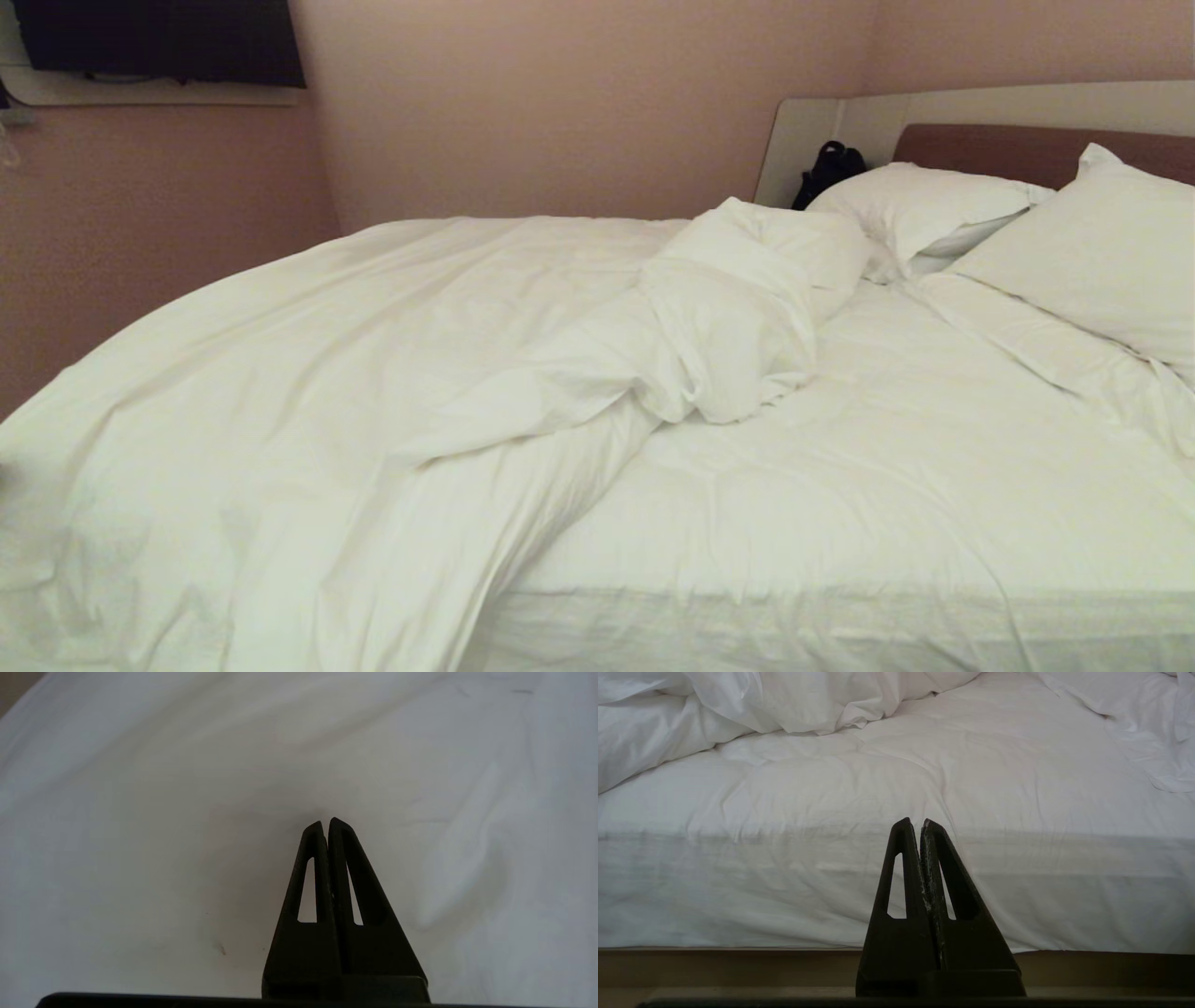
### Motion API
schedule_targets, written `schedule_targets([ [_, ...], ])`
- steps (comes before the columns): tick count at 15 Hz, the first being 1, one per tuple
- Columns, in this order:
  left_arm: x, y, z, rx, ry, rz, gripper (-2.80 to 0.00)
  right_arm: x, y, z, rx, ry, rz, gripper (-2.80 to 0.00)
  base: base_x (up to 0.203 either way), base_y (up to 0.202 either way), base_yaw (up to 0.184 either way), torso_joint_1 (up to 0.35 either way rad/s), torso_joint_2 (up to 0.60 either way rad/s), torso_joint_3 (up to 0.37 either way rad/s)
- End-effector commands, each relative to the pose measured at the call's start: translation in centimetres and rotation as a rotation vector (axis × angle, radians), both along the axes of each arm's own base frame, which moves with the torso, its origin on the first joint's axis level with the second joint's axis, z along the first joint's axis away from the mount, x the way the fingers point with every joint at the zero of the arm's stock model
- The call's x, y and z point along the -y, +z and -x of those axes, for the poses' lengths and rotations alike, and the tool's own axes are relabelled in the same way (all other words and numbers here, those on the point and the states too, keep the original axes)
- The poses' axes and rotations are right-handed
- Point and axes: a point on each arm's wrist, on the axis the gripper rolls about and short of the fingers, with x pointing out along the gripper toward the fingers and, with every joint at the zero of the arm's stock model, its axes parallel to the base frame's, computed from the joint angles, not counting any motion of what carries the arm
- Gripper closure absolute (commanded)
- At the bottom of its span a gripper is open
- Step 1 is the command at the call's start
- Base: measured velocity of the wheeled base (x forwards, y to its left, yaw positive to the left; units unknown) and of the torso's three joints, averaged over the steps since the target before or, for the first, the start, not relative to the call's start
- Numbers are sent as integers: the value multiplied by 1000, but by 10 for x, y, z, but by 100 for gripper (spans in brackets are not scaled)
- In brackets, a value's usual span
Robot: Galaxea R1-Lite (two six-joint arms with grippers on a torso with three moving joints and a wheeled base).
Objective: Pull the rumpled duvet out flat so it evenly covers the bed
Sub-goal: Flatten the corners of the folded blanket
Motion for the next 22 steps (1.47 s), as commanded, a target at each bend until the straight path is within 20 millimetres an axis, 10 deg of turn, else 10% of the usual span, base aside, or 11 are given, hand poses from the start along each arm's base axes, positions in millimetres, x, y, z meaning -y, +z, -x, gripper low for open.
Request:
schedule_targets([
  [1,-4,6,-2,-31,-45,48,0,0,0,0,1,0,1,0,0,0,0,0,0,0],
  [12,-17,-9,17,-76,-266,-11,0,0,0,0,1,0,1,0,0,0,0,0,0,0],
  [13,-19,-9,20,-76,-270,-34,-280,0,0,0,1,0,1,0,0,0,0,0,0,0],
  [22,-37,-30,21,-39,-331,-168,-280,0,0,0,1,1,1,0,0,0,0,0,0,0],
])
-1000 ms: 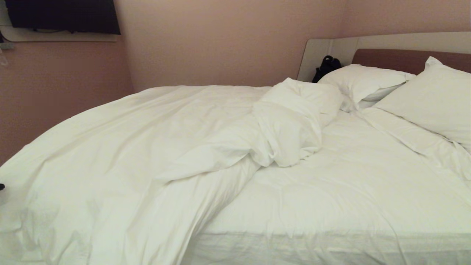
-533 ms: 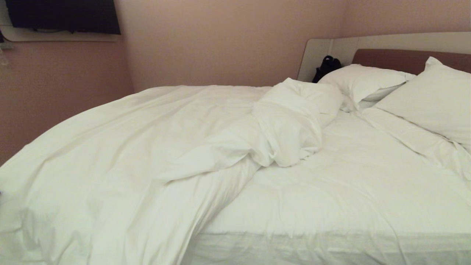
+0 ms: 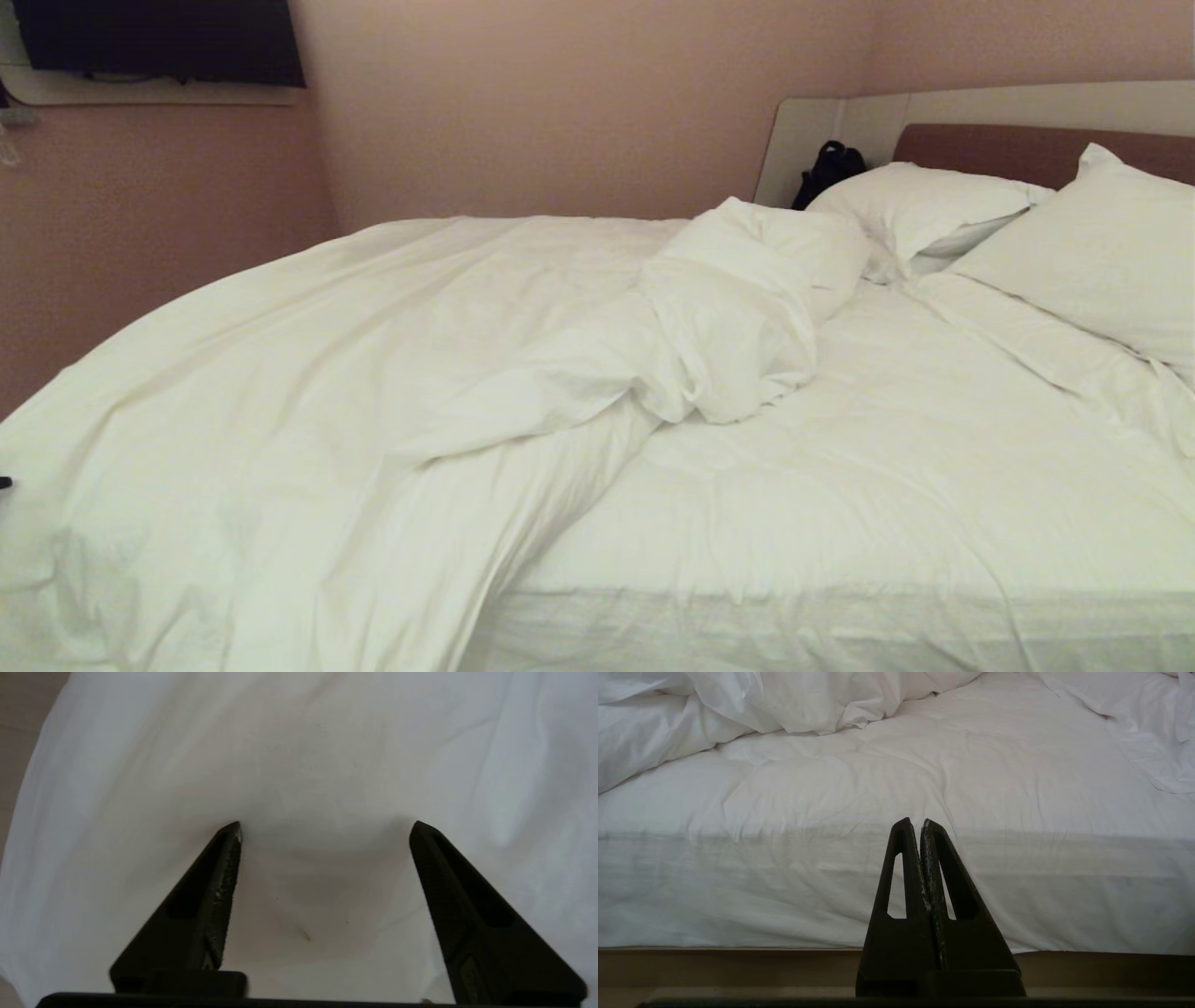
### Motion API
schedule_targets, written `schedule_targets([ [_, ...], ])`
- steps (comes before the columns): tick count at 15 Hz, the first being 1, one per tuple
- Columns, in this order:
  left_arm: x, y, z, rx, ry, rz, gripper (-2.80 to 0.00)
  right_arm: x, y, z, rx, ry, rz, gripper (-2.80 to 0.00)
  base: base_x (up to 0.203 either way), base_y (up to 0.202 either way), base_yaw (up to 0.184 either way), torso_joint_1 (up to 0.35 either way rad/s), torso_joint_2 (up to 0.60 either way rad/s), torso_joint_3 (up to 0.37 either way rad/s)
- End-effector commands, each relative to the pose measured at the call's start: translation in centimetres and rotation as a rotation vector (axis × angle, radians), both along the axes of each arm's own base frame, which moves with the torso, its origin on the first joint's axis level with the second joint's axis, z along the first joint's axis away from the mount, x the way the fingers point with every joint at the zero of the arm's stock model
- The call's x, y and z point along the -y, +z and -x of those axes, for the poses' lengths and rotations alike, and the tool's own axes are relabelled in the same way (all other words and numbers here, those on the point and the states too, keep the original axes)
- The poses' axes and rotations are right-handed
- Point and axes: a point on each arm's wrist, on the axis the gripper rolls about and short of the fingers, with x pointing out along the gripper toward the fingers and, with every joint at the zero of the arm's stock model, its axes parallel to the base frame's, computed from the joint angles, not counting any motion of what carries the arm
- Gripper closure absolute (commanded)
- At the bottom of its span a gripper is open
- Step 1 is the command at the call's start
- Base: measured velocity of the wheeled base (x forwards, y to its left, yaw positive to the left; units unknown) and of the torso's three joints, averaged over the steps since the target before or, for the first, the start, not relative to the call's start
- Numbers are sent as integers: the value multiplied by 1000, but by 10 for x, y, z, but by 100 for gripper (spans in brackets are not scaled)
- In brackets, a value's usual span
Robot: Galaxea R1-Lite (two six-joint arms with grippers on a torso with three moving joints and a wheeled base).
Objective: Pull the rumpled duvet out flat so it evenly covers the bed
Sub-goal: Flatten the corners of the folded blanket
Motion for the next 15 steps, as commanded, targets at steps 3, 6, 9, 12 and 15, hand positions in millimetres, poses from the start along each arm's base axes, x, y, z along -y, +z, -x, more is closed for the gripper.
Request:
schedule_targets([
  [3,-2,-29,-6,-23,-39,8,-280,0,0,0,0,-1,0,0,0,0,0,0,0,0],
  [6,1,-40,-16,-25,-61,9,-280,0,0,0,0,0,0,0,0,0,0,0,0,0],
  [9,5,-73,-36,-35,-93,3,-280,0,0,0,0,-1,0,0,0,0,0,0,0,0],
  [12,6,-79,-42,-25,-104,-15,-280,0,0,0,0,0,0,0,0,0,0,0,0,0],
  [15,5,-80,-44,-20,-101,-24,-280,0,0,0,0,0,0,0,0,0,0,0,0,0],
])
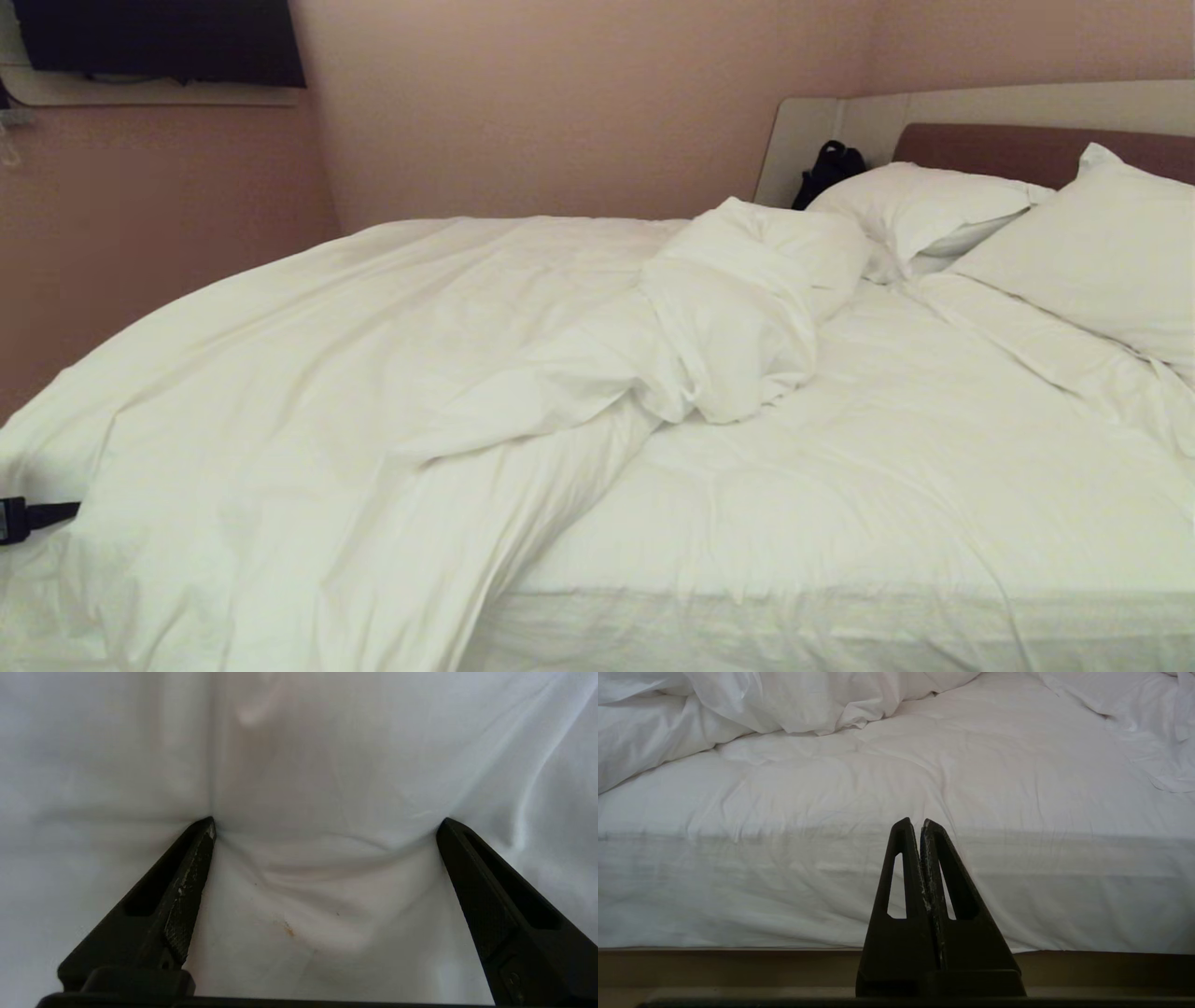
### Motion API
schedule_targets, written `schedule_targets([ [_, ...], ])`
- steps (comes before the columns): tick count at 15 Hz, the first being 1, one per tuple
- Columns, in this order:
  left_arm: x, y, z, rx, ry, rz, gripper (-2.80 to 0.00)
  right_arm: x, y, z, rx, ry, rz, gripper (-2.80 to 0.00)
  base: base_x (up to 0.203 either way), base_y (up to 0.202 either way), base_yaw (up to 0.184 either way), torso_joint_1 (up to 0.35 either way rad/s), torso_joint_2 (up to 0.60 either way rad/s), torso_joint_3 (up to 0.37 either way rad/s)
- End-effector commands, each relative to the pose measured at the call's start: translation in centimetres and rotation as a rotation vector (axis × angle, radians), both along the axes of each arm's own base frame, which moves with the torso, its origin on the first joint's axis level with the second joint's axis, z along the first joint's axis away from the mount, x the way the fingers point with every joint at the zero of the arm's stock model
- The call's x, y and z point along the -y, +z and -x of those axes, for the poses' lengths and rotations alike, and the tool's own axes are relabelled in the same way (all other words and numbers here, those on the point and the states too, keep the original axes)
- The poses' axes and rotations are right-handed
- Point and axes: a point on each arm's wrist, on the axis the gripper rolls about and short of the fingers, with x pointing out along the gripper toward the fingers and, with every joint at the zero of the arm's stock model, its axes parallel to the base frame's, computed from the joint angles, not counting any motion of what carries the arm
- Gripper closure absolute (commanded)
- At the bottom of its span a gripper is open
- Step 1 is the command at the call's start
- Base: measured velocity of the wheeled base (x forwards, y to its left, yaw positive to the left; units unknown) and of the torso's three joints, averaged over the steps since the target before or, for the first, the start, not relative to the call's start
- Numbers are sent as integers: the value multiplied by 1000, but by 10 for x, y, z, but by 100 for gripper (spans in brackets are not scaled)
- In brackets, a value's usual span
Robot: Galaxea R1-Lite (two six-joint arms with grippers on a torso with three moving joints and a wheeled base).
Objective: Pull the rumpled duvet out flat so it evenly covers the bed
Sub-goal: Flatten the corners of the folded blanket
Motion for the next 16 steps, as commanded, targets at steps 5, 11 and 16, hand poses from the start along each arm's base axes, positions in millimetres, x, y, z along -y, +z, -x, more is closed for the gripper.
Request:
schedule_targets([
  [5,1,-6,0,-3,-8,12,0,0,0,0,-2,1,1,0,0,0,0,0,0,0],
  [11,0,-4,0,5,-13,14,0,0,0,0,-2,1,1,0,0,0,0,0,0,0],
  [16,-11,18,18,33,36,-5,0,0,0,0,-2,1,1,0,0,0,0,0,0,0],
])
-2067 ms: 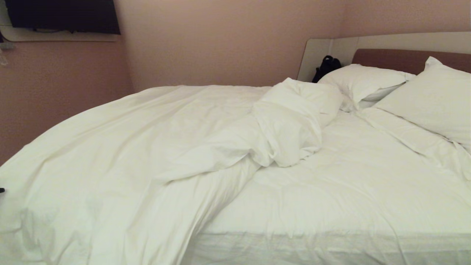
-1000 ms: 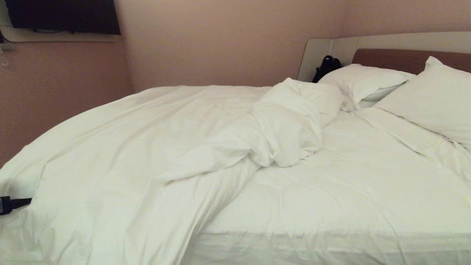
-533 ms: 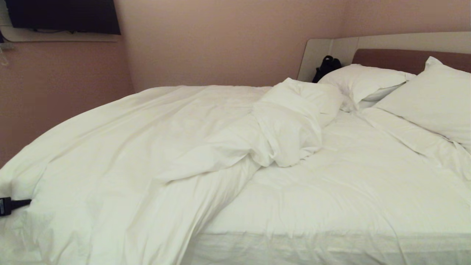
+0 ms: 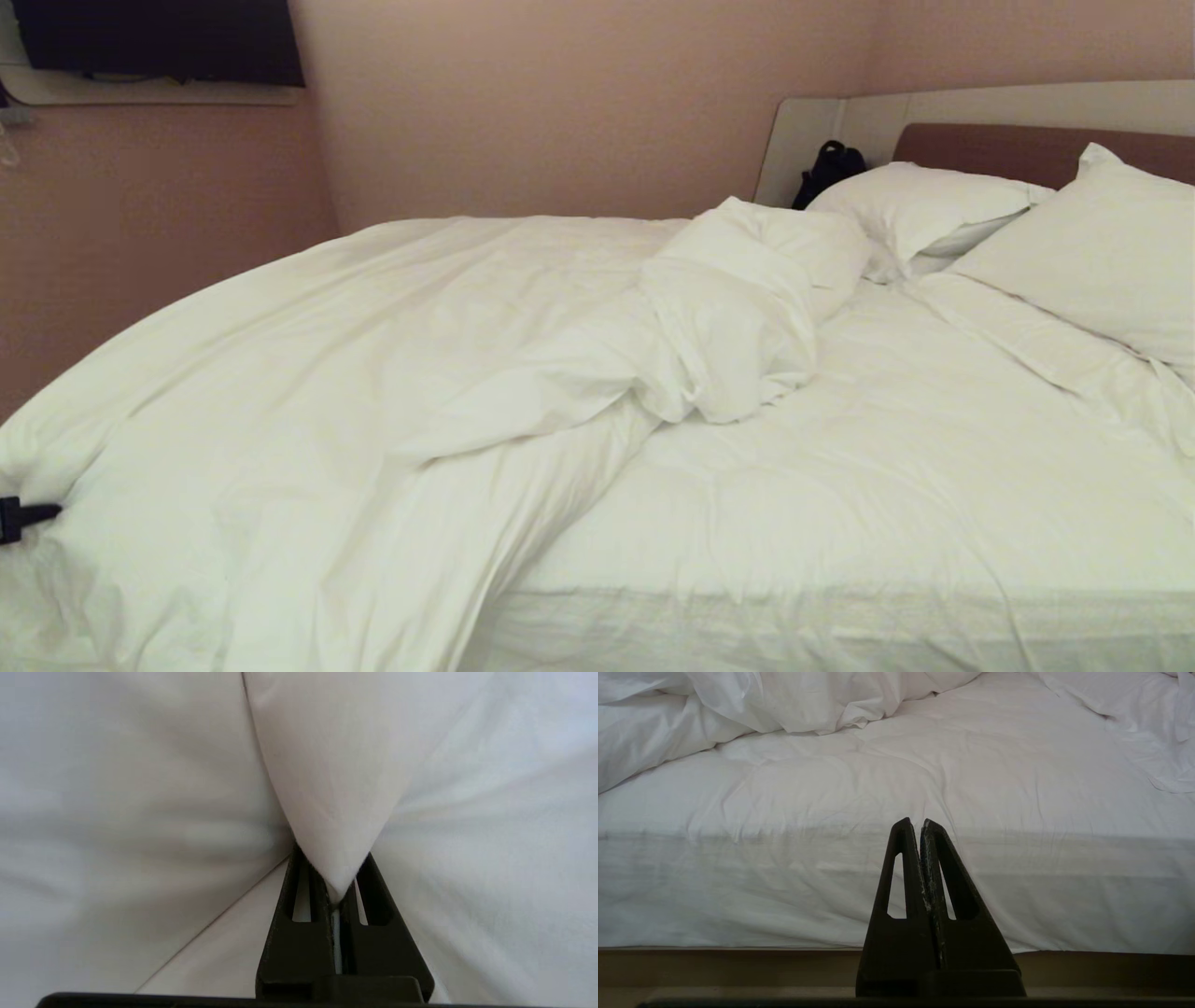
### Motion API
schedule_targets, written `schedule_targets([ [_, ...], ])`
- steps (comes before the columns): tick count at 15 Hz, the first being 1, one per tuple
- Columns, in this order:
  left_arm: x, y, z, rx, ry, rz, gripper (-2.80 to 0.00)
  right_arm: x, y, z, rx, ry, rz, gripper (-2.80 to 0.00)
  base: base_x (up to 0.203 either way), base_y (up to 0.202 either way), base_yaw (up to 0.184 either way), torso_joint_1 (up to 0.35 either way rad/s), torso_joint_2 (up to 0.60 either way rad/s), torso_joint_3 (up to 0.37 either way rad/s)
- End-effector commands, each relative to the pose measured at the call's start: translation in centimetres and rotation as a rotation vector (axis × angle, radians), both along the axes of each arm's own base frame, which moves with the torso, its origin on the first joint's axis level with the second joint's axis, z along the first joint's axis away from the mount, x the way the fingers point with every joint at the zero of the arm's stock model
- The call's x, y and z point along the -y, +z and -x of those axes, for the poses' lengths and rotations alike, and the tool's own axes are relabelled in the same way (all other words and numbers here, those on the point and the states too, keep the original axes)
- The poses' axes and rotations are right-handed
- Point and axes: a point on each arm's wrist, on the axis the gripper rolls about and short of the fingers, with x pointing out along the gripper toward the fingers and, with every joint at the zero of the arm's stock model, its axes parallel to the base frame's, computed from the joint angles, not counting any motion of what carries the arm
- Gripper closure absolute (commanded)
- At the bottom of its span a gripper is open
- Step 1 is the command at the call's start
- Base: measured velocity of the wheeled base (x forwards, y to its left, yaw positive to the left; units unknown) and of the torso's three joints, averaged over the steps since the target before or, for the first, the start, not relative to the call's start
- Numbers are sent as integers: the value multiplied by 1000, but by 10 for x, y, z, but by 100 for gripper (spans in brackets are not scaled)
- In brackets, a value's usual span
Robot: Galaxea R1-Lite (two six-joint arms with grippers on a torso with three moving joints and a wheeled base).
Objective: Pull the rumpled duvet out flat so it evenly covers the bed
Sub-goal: Flatten the corners of the folded blanket
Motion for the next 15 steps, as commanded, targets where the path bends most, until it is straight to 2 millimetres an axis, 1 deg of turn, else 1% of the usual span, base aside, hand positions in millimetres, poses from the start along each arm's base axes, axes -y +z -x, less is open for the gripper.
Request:
schedule_targets([
  [1,-9,21,15,30,32,-23,0,0,0,0,-1,0,0,0,0,0,0,0,0,0],
  [2,-13,27,22,40,54,-17,0,0,0,0,-1,0,0,0,0,0,0,0,0,0],
  [3,-20,31,33,47,84,-19,0,0,0,0,-1,1,0,0,0,0,0,0,0,0],
  [4,-26,31,42,52,106,-30,0,0,0,0,-1,1,0,0,0,0,0,0,0,0],
  [6,-35,30,52,68,137,-59,0,0,0,0,0,0,0,0,0,0,0,0,0,0],
  [8,-41,36,63,77,161,-77,0,0,0,0,0,0,0,0,0,0,0,0,0,0],
  [10,-44,43,70,84,175,-91,0,0,0,0,0,0,0,0,0,0,0,0,0,0],
  [15,-44,41,70,81,182,-79,0,0,0,0,0,0,0,0,0,0,0,0,0,0],
])
